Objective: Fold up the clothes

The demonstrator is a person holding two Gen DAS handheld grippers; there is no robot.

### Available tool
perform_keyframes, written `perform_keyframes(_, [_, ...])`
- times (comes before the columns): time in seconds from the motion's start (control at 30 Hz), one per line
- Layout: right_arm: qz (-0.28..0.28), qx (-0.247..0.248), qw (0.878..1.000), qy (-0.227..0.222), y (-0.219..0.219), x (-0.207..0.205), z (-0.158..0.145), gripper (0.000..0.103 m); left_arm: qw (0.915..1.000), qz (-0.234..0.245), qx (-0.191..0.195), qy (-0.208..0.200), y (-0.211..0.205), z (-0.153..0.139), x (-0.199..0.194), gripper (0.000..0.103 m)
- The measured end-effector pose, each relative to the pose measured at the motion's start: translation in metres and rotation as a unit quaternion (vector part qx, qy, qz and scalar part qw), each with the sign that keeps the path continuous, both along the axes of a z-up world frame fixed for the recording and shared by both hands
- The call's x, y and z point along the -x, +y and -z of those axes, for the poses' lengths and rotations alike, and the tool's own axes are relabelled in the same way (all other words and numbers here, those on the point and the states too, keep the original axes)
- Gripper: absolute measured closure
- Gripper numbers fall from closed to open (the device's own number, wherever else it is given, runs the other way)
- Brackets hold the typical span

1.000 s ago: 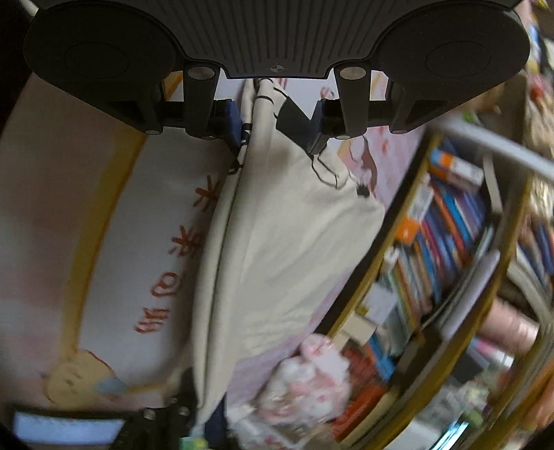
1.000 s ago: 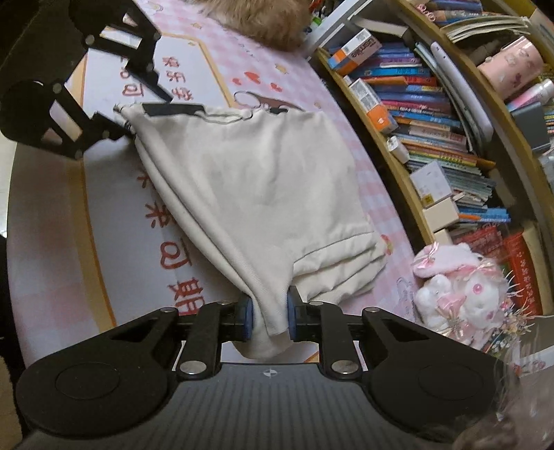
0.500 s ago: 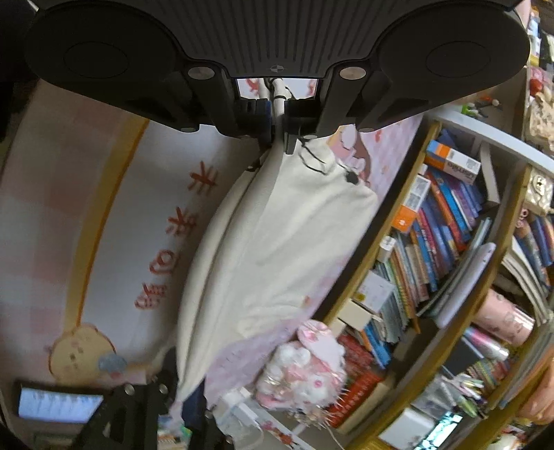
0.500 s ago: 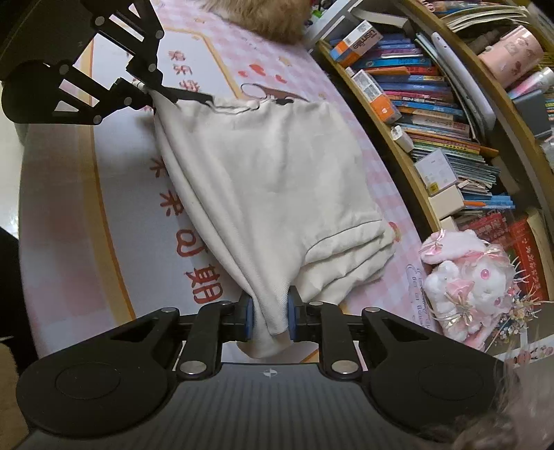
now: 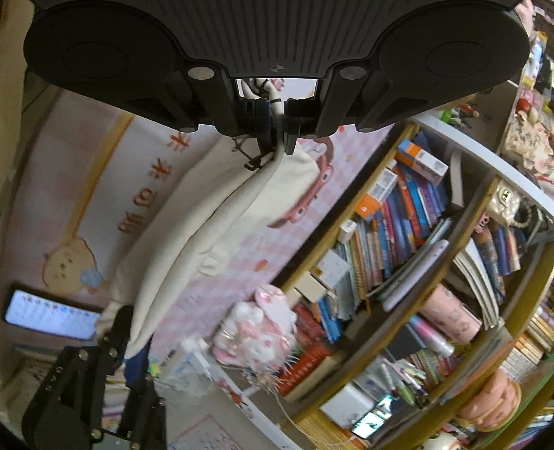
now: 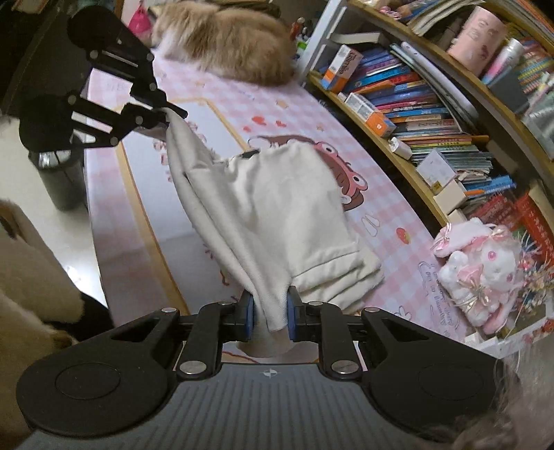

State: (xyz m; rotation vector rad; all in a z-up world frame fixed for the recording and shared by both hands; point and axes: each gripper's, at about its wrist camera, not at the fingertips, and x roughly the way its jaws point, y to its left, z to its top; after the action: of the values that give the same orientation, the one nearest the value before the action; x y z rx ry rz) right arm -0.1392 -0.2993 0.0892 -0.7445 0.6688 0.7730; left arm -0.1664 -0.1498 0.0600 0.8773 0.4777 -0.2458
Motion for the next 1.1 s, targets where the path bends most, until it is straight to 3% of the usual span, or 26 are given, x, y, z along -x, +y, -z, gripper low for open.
perform_keyframes(0.3, [0.046, -0.043, 0.997, -0.035, -0.007, -0.026, -0.032, 0.087, 0.9991, -0.014, 0.030, -0.026, 0.001, -0.029, -0.045, 0.094])
perform_keyframes(0.53, [0.085, -0.054, 0.994, -0.048, -0.003, -0.072, -0.035, 0.087, 0.9985, -0.029, 0.037, -0.028, -0.001, -0.023, -0.093, 0.091])
perform_keyframes(0.97, [0.126, -0.041, 0.991, -0.007, 0.006, -0.153, 0.006, 0.087, 0.9987, -0.014, 0.030, 0.039, 0.012, 0.011, -0.165, 0.090])
perform_keyframes(1.1, [0.136, -0.032, 0.990, 0.011, 0.010, -0.176, 0.021, 0.086, 0.9983, -0.002, 0.017, 0.055, 0.016, 0.024, -0.186, 0.081])
